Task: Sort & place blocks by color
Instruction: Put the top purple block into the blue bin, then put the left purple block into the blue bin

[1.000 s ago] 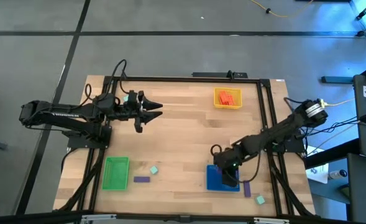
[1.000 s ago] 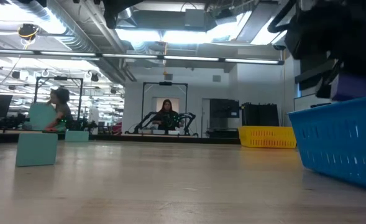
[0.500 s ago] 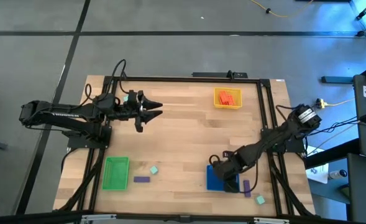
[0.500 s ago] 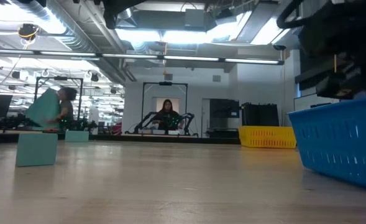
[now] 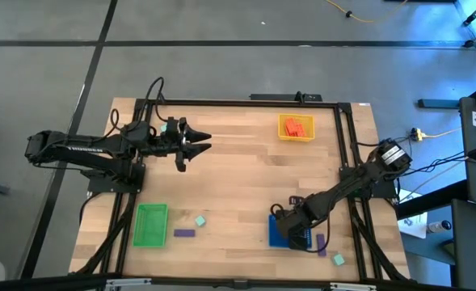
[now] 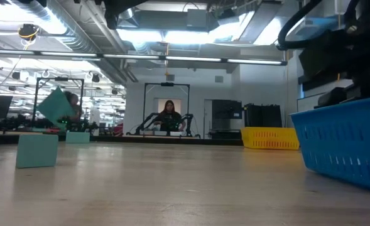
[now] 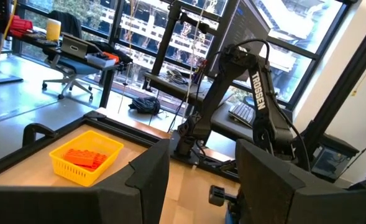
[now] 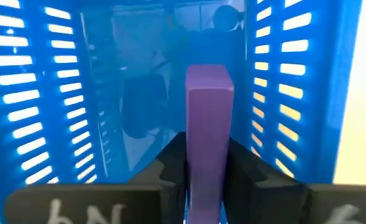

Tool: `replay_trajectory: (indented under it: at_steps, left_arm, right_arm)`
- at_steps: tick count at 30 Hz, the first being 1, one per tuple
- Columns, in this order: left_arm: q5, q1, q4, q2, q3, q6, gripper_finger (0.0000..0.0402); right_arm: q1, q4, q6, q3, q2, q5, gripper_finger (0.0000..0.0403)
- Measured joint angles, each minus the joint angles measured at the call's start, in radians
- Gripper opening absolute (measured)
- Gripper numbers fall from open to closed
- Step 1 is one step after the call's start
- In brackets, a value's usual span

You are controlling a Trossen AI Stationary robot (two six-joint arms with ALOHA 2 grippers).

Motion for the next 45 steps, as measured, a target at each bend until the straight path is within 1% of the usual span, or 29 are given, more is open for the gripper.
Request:
replay_trajectory:
  at_steps: [2, 5, 8, 12, 21, 29, 36, 42, 45]
  left_arm:
    - [0.000, 0.000, 0.000, 0.000, 0.000, 0.000, 0.0174]
    - [0.000, 0.000, 0.000, 0.000, 0.000, 0.000, 0.0174]
    - [0.000, 0.000, 0.000, 0.000, 0.000, 0.000, 0.0174]
    - [0.000, 0.000, 0.000, 0.000, 0.000, 0.000, 0.0174]
    - [-0.001, 0.000, 0.000, 0.000, 0.000, 0.000, 0.0174]
    - [-0.001, 0.000, 0.000, 0.000, 0.000, 0.000, 0.0174]
    - [-0.001, 0.000, 0.000, 0.000, 0.000, 0.000, 0.0174]
    - [-0.001, 0.000, -0.001, 0.000, 0.000, 0.000, 0.0174]
    - [-0.001, 0.000, 0.000, 0.000, 0.000, 0.000, 0.0174]
  right_arm:
    - [0.000, 0.000, 0.000, 0.000, 0.002, 0.003, 0.0080]
    - [0.000, 0.001, 0.000, 0.000, 0.002, 0.004, 0.0117]
    - [0.000, 0.002, -0.001, 0.000, 0.002, 0.004, 0.0135]
    - [0.000, 0.003, -0.003, 0.000, 0.002, -0.004, 0.0140]
    - [0.000, -0.004, -0.031, 0.000, 0.001, -0.106, 0.0143]
    - [0.000, -0.044, -0.071, 0.000, -0.030, -0.110, 0.0144]
    - [0.000, -0.064, -0.124, 0.000, -0.136, -0.092, 0.0144]
    - [-0.002, -0.128, -0.135, 0.000, -0.305, -0.063, 0.0144]
    - [-0.007, -0.093, -0.140, 0.000, -0.399, -0.006, 0.0144]
